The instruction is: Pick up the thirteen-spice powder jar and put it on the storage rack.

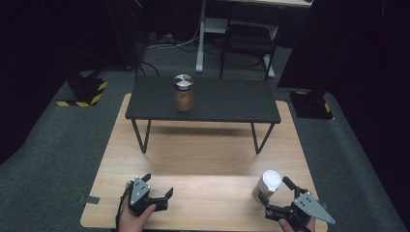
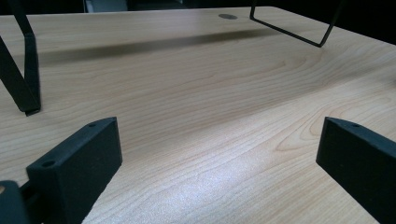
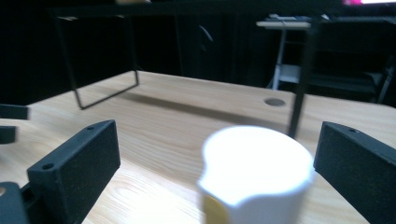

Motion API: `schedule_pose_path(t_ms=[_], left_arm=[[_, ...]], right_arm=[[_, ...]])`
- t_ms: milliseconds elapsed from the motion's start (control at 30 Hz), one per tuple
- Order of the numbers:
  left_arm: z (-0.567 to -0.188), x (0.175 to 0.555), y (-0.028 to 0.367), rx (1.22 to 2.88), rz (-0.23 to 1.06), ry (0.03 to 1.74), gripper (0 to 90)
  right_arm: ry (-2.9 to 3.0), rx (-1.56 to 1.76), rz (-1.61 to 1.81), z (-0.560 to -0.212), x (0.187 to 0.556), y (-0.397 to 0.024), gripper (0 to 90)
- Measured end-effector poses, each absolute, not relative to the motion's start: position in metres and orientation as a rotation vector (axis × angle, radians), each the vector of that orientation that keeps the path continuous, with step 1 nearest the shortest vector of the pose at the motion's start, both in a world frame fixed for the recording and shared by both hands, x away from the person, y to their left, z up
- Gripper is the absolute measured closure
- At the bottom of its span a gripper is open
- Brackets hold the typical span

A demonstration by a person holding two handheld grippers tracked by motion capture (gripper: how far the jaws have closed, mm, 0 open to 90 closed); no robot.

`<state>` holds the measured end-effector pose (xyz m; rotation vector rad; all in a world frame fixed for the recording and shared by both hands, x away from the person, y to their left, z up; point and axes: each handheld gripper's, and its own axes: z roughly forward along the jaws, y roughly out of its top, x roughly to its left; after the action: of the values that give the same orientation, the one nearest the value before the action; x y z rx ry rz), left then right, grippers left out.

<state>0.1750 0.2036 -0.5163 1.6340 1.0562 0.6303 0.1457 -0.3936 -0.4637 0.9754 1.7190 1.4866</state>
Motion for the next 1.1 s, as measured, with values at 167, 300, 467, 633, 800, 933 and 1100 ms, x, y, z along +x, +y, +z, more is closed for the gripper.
schedule_pose_path(t_ms=[167,300,467,633,800,933,1100], left_arm=[[-0.516,0.175,0.203,1.635,0.632,1.055,0.5],[-0.517,0.175,0.203,1.633,0.632,1.055,0.5],[-0.517,0.175,0.203,1.630,0.634,1.053,0.5],[-0.517,0.175,0.203,1.629,0.634,1.054,0.5],[-0.517,0.175,0.203,1.628,0.633,1.052,0.5],[-0.517,0.175,0.203,1.629,0.632,1.052,0.5],[-0.517,0.175,0.203,1.630,0.634,1.049,0.5]], right_arm=[[1.740,1.024,1.443,-0.470,0.153,-0.399,0.0],[1.766,1.046,1.431,-0.476,0.158,-0.401,0.0],[1.796,1.054,1.426,-0.482,0.165,-0.401,0.0],[1.814,1.056,1.415,-0.488,0.170,-0.399,0.1],[1.819,1.059,1.417,-0.495,0.175,-0.398,0.5],[1.800,1.049,1.420,-0.501,0.176,-0.398,5.1],[1.779,1.046,1.411,-0.505,0.177,-0.396,11.7]])
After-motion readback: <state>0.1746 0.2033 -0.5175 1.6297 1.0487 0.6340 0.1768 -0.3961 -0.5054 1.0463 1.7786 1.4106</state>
